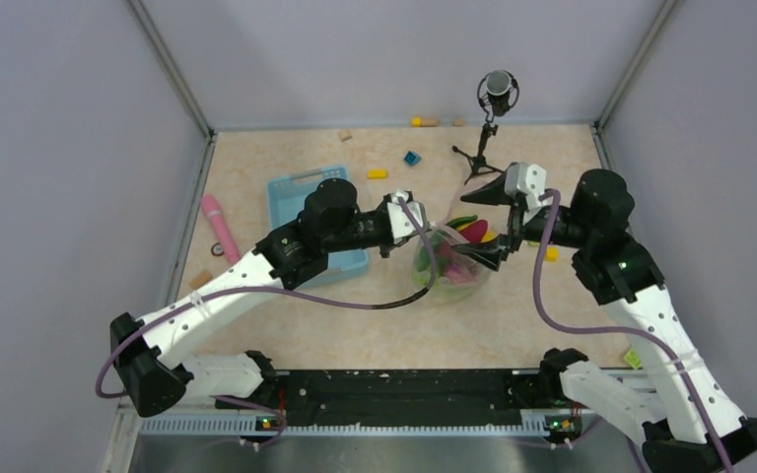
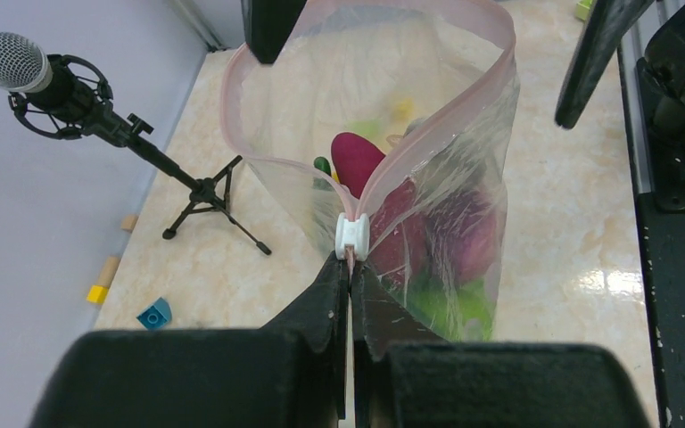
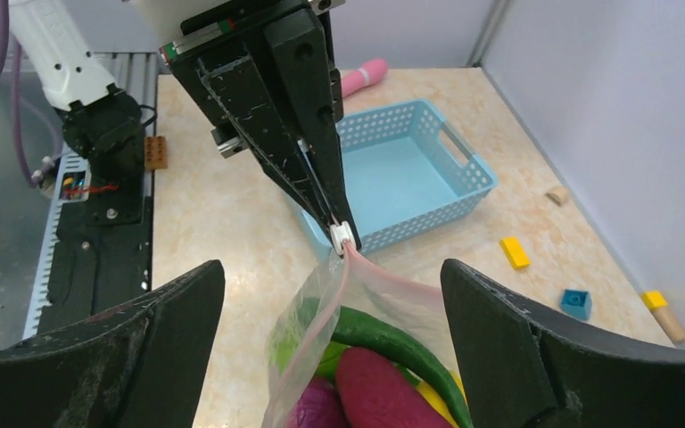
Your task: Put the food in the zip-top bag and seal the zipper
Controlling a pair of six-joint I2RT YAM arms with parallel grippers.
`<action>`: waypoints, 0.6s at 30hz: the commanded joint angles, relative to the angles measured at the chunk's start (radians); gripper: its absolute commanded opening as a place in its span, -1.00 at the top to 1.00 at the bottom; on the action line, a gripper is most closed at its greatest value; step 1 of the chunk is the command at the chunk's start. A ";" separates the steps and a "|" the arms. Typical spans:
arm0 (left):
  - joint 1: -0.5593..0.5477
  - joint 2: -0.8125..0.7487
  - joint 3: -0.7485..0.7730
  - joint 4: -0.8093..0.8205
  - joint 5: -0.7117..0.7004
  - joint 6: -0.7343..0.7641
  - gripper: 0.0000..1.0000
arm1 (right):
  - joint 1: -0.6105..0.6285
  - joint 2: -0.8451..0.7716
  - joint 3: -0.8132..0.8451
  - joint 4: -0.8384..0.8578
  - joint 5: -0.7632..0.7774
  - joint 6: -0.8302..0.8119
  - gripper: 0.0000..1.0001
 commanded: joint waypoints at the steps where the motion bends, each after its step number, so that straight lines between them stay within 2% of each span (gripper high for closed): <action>1: 0.002 -0.010 0.048 -0.028 0.042 0.012 1.00 | -0.004 0.069 0.085 -0.052 -0.153 -0.131 -0.75; 8: 0.001 -0.016 0.050 -0.023 0.011 -0.023 1.00 | -0.003 0.189 0.137 -0.052 -0.252 -0.142 -0.57; 12: 0.001 -0.018 0.050 -0.020 0.007 -0.032 1.00 | 0.014 0.249 0.167 -0.054 -0.257 -0.117 -0.45; 18: 0.001 -0.014 0.053 -0.024 0.004 -0.036 1.00 | 0.112 0.324 0.238 -0.188 -0.075 -0.207 -0.25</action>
